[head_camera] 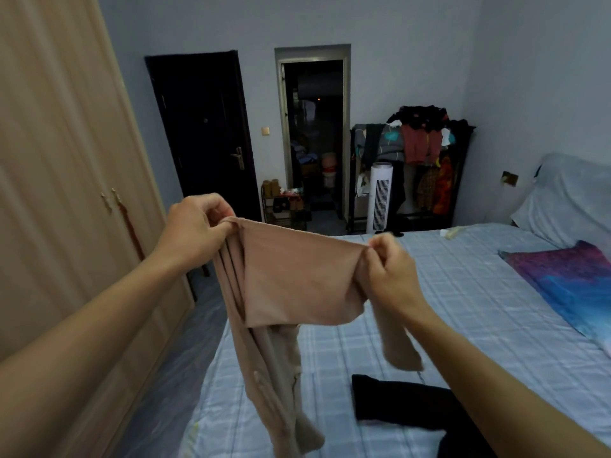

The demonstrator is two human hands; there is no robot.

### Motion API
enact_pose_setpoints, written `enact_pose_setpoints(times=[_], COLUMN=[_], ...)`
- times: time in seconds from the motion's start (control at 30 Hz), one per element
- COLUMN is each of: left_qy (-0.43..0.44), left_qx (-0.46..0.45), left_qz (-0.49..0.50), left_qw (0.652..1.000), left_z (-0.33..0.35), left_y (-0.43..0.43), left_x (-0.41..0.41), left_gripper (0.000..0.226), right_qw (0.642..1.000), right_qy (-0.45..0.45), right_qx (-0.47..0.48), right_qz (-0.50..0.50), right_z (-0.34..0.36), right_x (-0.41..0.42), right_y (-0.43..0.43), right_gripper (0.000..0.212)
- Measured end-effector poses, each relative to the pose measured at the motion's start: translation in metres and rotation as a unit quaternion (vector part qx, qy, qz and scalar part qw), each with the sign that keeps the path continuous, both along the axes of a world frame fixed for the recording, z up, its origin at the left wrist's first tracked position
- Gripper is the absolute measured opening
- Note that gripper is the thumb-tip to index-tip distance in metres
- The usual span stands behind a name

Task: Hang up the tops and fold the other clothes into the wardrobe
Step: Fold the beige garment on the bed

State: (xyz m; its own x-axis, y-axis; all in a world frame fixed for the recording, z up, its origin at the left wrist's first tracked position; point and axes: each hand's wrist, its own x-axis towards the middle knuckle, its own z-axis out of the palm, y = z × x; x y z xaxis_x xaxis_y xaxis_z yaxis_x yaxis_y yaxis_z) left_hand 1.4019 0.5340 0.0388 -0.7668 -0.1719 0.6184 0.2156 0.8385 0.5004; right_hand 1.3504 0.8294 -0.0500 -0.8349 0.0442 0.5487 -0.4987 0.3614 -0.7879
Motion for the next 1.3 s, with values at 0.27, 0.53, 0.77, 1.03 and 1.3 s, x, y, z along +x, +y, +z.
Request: enact_pose_setpoints(times=[0.27,0.53,0.77,1.03,1.3], left_qy=[-0.136,-0.281,-0.158,-0.141,-0.128], left_qx=[-0.065,-0.056,0.05,0.14,0.085], left_qz=[-0.052,-0.191,-0.216,-0.233,-0.194], left_qw=[0.987,0.939,0.962,0.952,0.969], left_z=[-0.03,-0.062,-0.06,-0.043,-0.011], left_y=[-0.006,0.043,0.095,0.084,0.082], left_x=[0.003,0.006,0.013,0.003,-0.002], left_gripper=[0.019,0.013,0.01,0.019,0.012], right_qw=[0.994,0.985,0.984,0.936,0.946], right_qy=[0.094,0.132,0.104,0.044,-0.113], right_qx=[-0.004,-0.024,0.003,0.162,0.249], right_qz=[0.047,0.108,0.146,0.309,0.171], right_z=[0.076,0.107,0.1,0.065,0.002], right_x=[0.011,0.027,0.032,0.034,0.012], right_y=[0.003,-0.038,-0.052,-0.016,0.01], right_gripper=[0.009,0.008,0.008,0.008,0.02])
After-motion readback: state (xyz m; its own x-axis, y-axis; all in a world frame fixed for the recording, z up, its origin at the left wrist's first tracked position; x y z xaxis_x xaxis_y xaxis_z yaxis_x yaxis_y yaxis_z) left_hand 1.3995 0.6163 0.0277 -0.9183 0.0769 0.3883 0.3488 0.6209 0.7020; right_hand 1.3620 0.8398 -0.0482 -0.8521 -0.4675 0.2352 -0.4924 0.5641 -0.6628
